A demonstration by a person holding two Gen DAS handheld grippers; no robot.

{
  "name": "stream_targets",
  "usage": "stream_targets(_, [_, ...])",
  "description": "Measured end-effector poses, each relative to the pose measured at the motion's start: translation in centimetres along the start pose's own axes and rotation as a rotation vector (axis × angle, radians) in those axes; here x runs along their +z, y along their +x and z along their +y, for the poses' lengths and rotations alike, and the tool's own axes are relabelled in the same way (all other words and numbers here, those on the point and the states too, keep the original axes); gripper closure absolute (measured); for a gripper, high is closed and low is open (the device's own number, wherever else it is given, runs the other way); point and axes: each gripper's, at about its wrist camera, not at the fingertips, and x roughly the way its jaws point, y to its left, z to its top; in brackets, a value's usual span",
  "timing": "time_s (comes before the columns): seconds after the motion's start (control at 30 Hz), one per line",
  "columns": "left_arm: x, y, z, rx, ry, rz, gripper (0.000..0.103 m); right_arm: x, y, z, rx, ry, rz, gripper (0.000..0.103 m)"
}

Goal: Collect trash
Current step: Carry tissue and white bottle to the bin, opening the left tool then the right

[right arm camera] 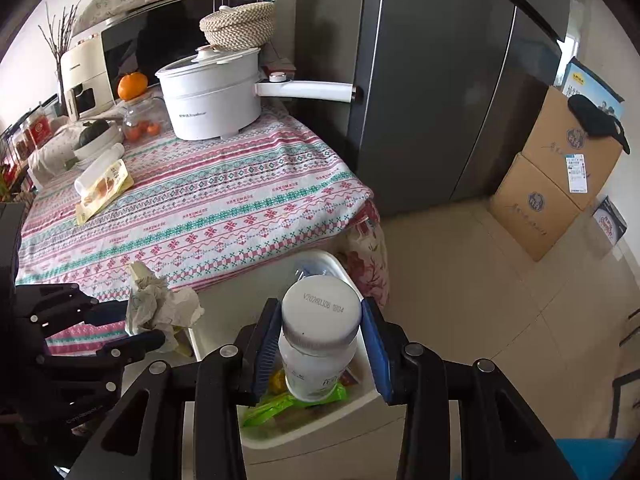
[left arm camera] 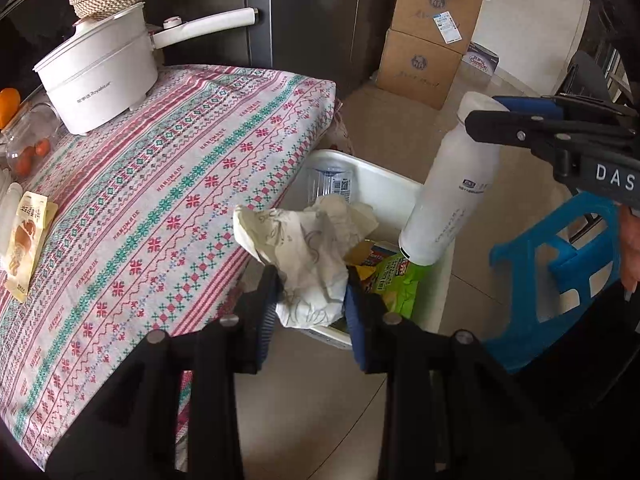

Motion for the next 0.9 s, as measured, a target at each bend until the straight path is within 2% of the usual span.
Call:
stream_targets(0.17, [0.3, 1.2, -0.5, -0.014, 0.026, -0.007, 0.060, -0.4, 0.1, -0.9, -0.008, 0.021, 0.014, 0.062])
stream_targets(0.23, [0.4, 1.2, -0.6, -0.006, 0.032, -0.016, 0.048, -0.5, 0.3, -1.2, -0.009, 0.029, 0.018, 0.062])
stream_targets(0.33, [0.3, 0.9, -0.5, 0.011, 0.036, -0.022, 0.035, -0.6, 0.4, -1.6, -0.008, 0.039, 0.023, 0.062])
stream_targets(0.47, [0.1, 0.6, 0.1, 0.031, 0.029, -0.006, 0.033, -0.5, 0.5, -1.8, -0.010, 0.055, 0.024, 0.062])
stream_targets(0.57, [-0.2, 0.2, 1.3, 0.026, -0.013, 0.007, 0.032, -0.3, 0.6, -1.9, -0.006, 0.071, 0.024, 0.062])
stream_targets(0.63, [-0.4, -0.2, 2.1, 0.037, -0.038, 0.007, 0.028, -0.3, 0.8, -1.8, 0.001, 0.080, 0.027, 0.062])
stream_targets(0.9, [-1.4, -1.7, 4.5, 0.081, -0.090, -0.003, 0.024, 0.2, 1.9, -1.0, 0.020, 0.101, 0.039, 0.062])
